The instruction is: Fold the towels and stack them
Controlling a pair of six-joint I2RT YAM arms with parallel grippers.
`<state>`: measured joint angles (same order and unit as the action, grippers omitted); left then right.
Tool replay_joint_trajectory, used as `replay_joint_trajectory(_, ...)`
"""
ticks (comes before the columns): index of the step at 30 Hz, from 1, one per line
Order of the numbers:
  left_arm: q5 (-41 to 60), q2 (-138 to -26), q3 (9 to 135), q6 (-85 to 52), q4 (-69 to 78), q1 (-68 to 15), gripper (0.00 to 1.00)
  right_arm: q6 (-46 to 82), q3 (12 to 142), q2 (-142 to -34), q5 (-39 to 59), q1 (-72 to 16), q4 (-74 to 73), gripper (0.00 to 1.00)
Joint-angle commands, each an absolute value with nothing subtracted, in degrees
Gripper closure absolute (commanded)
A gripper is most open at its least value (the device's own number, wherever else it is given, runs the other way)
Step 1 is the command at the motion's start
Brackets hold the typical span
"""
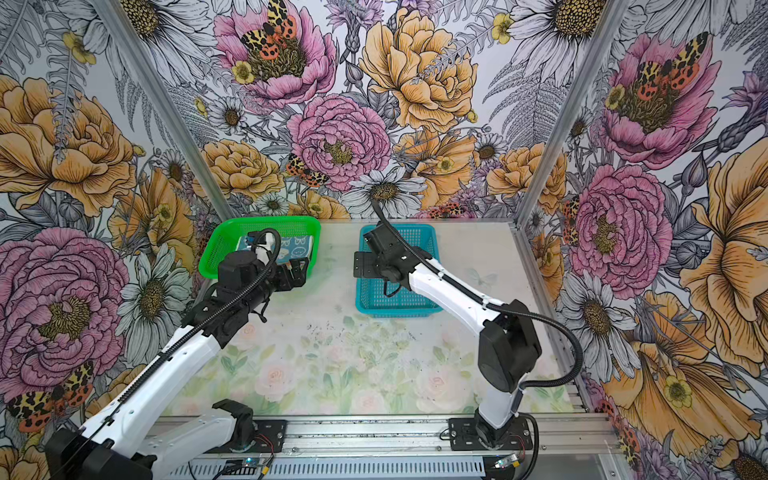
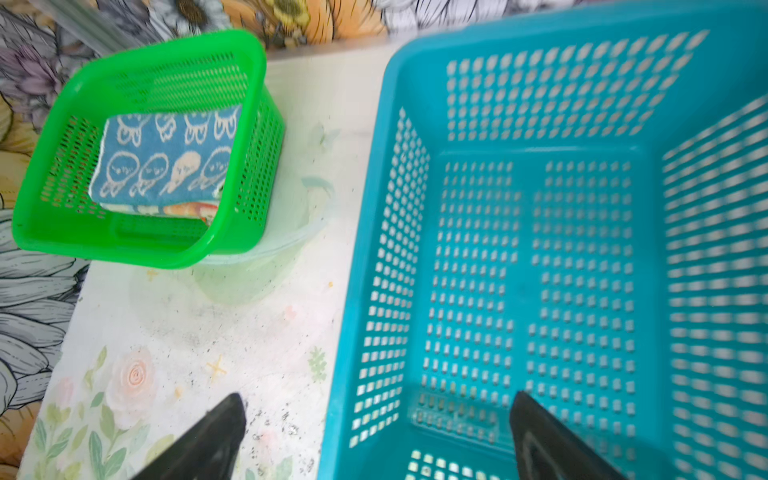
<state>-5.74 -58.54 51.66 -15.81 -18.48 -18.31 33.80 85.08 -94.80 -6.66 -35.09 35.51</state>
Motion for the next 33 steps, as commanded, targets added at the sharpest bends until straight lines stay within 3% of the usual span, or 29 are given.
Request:
replay_joint_trajectory(1,-15.9,-56.7,46.4,-9.7,-10.9,-17.1,0.01,25.8,77.7,-85.7,-14.1,-27.5,35.3,0.01)
replay_joint_trajectory(7,-23.8,-59.0,34.8,-9.0,4.5,-10.7,0.01,19.9,63.5,-78.2,-23.1,-11.2,29.9,0.01)
replay_joint_trajectory(12,-23.5,-66.0,24.7,-5.0,24.6,-5.0,0.01,17.5,51.2,-77.0,-18.7,-2.0,15.1,0.01)
replay_joint_trajectory(17,-19.5,-72.7,21.2,-3.0,34.0,-1.2,0.01,14.8,42.9,-78.9,-18.5,-0.9,1.0,0.01)
replay_joint_trajectory(22,-14.4,-73.5,19.8,-2.9,39.1,0.9,0.01,7.4,28.7,-79.4,-14.8,-1.2,-26.7,0.0)
replay_joint_trajectory(26,-10.9,-76.0,20.6,-2.3,41.5,1.7,0.01,4.6,24.2,-80.0,-13.6,-0.9,-39.0,0.0)
replay_joint_trajectory(31,-6.3,-82.7,17.2,-3.2,56.3,3.1,0.01,4.1,19.6,-88.5,-8.9,-0.3,-56.6,0.01)
replay_joint_trajectory(33,-3.7,-87.7,17.0,-3.0,61.5,3.4,0.01,4.1,20.6,-87.3,-7.8,-0.1,-52.6,0.01)
